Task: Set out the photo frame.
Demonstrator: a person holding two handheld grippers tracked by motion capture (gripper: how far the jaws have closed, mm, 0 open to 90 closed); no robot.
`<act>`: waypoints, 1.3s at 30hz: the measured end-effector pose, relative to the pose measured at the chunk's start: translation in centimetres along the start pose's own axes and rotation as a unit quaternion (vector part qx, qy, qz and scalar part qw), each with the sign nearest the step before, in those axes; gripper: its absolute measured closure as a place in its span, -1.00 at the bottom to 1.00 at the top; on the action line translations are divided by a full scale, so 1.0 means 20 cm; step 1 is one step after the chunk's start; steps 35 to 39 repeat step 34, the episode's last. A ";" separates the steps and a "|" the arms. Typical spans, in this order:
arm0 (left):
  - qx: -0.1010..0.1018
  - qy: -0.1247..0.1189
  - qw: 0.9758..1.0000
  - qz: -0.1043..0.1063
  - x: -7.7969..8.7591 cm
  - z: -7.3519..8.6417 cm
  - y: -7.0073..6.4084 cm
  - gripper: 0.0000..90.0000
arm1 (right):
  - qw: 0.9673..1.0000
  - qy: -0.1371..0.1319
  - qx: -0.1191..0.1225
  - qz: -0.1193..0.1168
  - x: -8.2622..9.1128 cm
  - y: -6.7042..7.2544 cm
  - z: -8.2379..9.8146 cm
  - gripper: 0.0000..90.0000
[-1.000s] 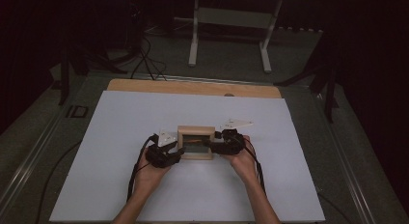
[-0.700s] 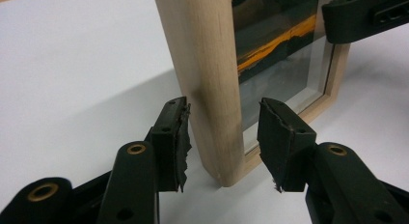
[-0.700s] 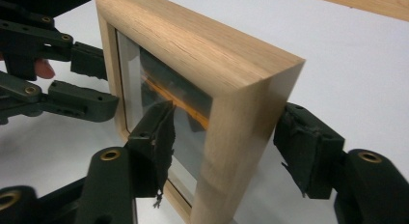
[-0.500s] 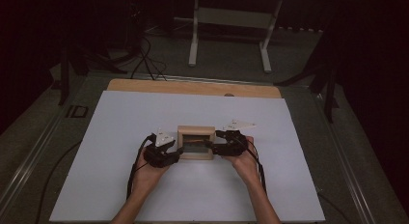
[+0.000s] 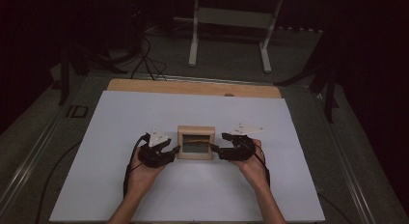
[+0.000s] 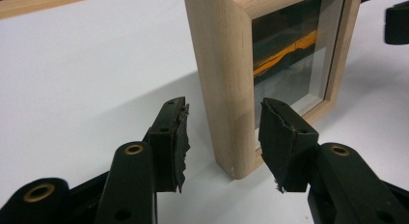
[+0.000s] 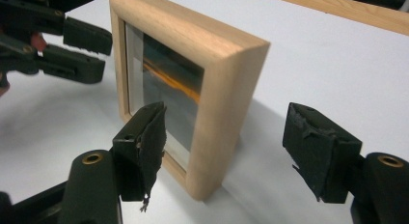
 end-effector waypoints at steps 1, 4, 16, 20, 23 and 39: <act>0.001 -0.002 1.000 0.000 0.00 0.00 0.00 0.18 | 1.000 0.000 0.000 0.001 0.01 0.00 0.01 -0.30; 0.003 -0.004 1.000 -0.002 0.02 0.00 0.02 0.18 | 1.000 0.000 -0.001 0.002 0.04 -0.02 0.02 -0.30; 0.006 -0.013 1.000 0.000 0.08 0.01 0.06 0.18 | 1.000 -0.002 -0.003 0.009 0.14 -0.05 0.12 -0.26; 0.007 -0.017 1.000 0.001 0.09 0.01 0.07 0.18 | 1.000 0.000 -0.006 0.016 0.16 -0.07 0.16 -0.26; 0.007 -0.019 1.000 0.000 0.11 0.01 0.09 0.18 | 1.000 -0.001 -0.012 0.021 0.18 -0.09 0.18 -0.26; 0.015 -0.022 1.000 -0.009 0.18 0.05 0.15 0.15 | 0.998 -0.017 -0.037 0.037 0.25 -0.17 0.21 -0.26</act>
Point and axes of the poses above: each handheld gripper's, and its own axes: x roughly backward along the jaws, z roughly out of its underside, y roughly to its left, the point moved 4 cm from there along -x, roughly forward along the jaws, and after that the axes turned 1 degree about -y, right-handed, at the moved point
